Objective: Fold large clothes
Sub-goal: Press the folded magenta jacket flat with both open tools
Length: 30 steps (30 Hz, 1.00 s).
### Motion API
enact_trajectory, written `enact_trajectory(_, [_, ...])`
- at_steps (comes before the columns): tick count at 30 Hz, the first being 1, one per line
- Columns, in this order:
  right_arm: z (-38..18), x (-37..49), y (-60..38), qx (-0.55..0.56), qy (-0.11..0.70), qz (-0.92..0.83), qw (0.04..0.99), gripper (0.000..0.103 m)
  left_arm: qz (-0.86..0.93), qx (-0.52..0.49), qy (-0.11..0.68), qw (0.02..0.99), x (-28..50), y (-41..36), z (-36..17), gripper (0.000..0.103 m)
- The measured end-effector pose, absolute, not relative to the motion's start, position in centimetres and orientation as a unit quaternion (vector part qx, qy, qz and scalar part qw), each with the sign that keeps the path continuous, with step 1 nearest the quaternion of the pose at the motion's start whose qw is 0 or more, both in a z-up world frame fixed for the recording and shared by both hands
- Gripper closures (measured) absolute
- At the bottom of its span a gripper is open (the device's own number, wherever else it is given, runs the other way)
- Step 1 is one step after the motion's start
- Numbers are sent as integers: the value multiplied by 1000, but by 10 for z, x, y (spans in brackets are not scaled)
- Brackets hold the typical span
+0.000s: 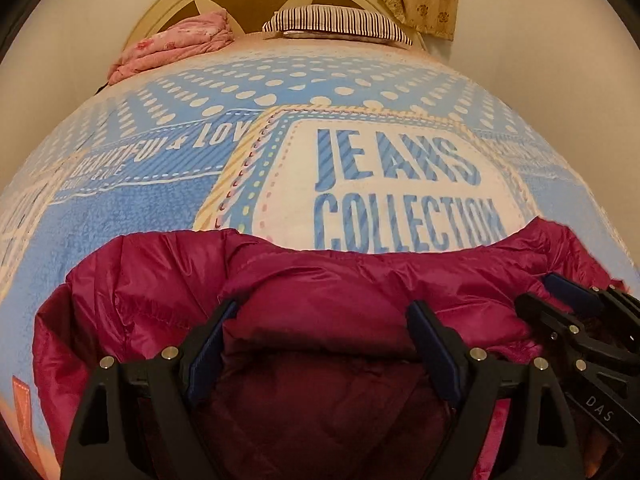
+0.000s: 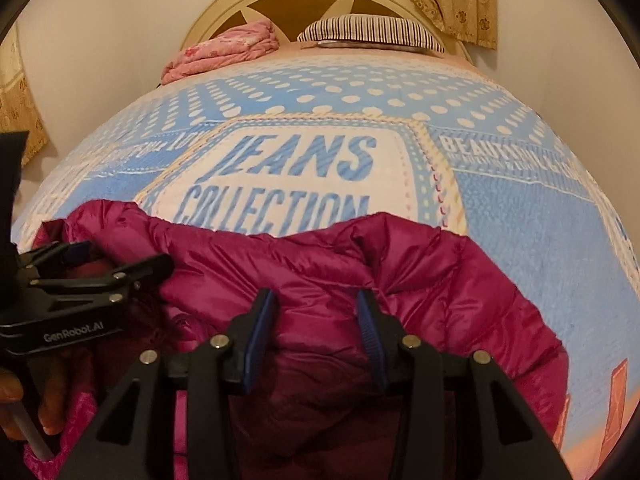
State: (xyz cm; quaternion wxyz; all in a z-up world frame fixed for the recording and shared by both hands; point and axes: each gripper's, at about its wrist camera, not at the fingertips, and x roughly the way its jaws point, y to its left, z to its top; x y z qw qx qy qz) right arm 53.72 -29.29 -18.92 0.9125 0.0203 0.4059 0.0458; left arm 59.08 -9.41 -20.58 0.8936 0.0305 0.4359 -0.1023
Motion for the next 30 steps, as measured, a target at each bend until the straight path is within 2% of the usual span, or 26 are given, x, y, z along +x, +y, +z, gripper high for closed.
enact_trajectory(8, [-199,538,-295,37,403,50,913,56,-83,59,437,894,592,-102,-215,12])
enact_trajectory(30, [-203,542,-283,-5,411,24,911,55,-71,74,438,893,595,-107,-219,9])
